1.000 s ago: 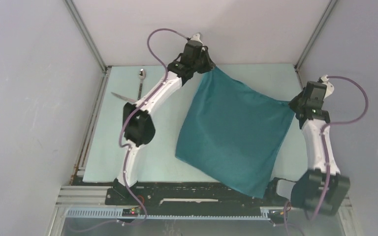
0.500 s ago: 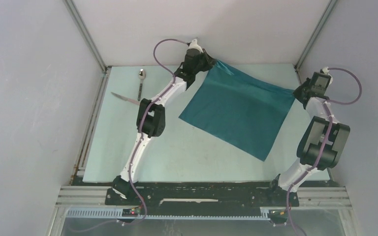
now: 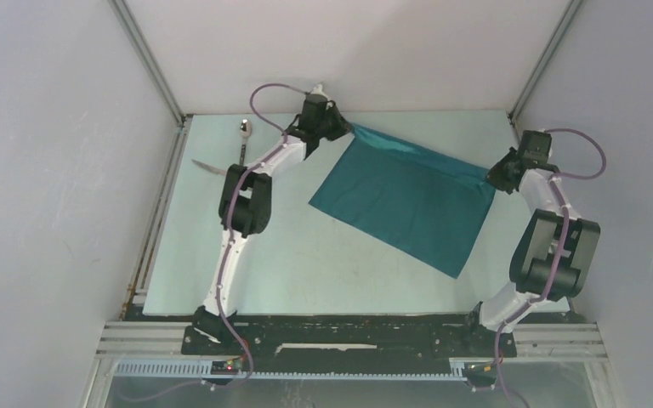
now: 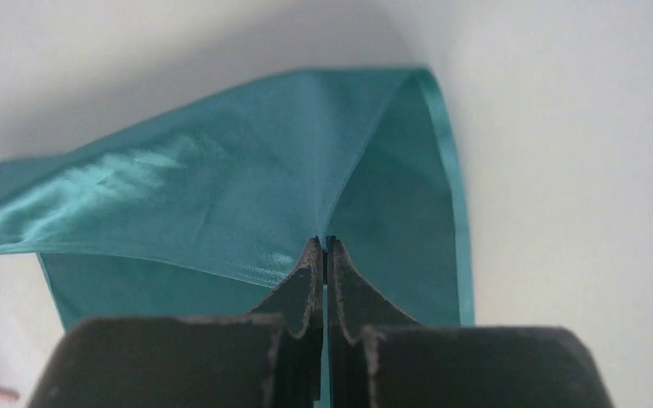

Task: Fold the napkin into a case and place the utensils inside
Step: Fold and flatten the napkin at the center of the board.

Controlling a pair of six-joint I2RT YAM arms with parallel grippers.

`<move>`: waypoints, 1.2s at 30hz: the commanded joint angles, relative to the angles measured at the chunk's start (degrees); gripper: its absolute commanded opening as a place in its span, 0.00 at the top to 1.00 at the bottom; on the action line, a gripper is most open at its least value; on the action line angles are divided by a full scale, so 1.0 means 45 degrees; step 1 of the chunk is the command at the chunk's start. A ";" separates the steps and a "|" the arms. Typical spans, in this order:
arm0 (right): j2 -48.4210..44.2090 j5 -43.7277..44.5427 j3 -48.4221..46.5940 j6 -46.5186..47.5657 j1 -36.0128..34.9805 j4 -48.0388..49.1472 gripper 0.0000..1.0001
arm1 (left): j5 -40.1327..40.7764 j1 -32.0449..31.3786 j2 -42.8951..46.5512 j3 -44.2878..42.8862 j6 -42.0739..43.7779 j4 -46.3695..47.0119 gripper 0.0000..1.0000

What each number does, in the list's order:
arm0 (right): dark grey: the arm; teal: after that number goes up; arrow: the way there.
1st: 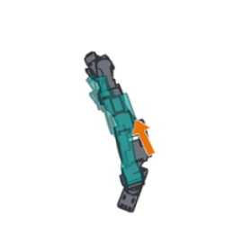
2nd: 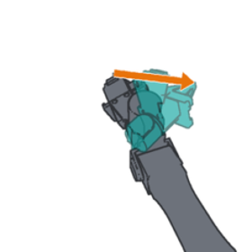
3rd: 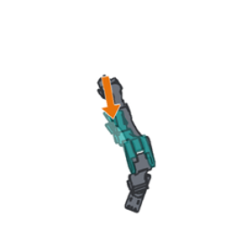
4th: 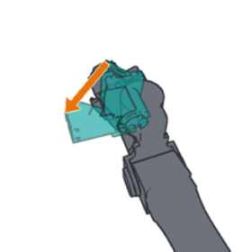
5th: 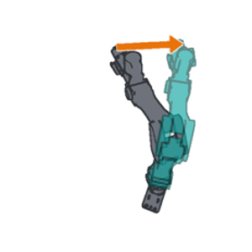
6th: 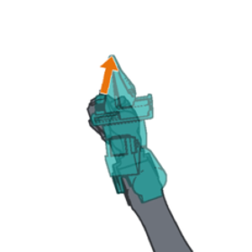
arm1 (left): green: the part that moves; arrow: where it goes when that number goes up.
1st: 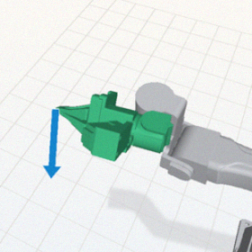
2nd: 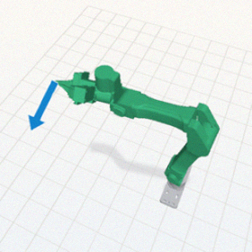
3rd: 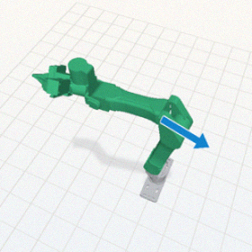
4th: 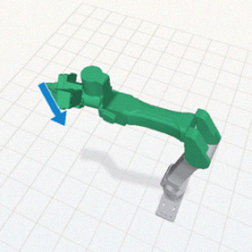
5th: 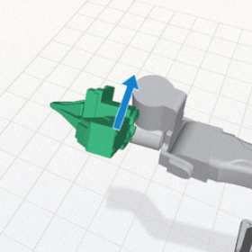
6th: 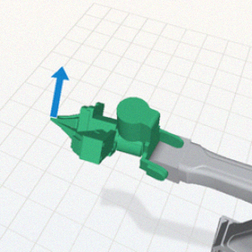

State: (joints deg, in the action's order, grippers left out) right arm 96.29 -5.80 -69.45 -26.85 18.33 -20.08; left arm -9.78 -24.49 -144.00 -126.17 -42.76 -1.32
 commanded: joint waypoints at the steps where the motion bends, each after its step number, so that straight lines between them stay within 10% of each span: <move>1: -0.2053 0.0681 0.0886 -0.0805 -0.0712 -0.2370 1.00 | -0.0722 0.0619 0.2852 0.2790 -0.1341 -0.1754 1.00; 17: -0.4935 0.0414 0.5346 -0.1233 -0.1977 -0.3358 1.00 | -0.2131 0.0597 0.5558 0.7949 0.0285 -0.4969 1.00; 36: -0.5955 -0.0087 0.7157 -0.1289 -0.1585 -0.3204 1.00 | -0.1076 0.0853 0.5651 0.8079 0.2178 -0.7480 1.00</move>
State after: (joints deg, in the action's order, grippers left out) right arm 69.95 -5.37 -38.20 -31.46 12.21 -35.75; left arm -15.31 -20.53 -120.29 -89.73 -34.98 -34.09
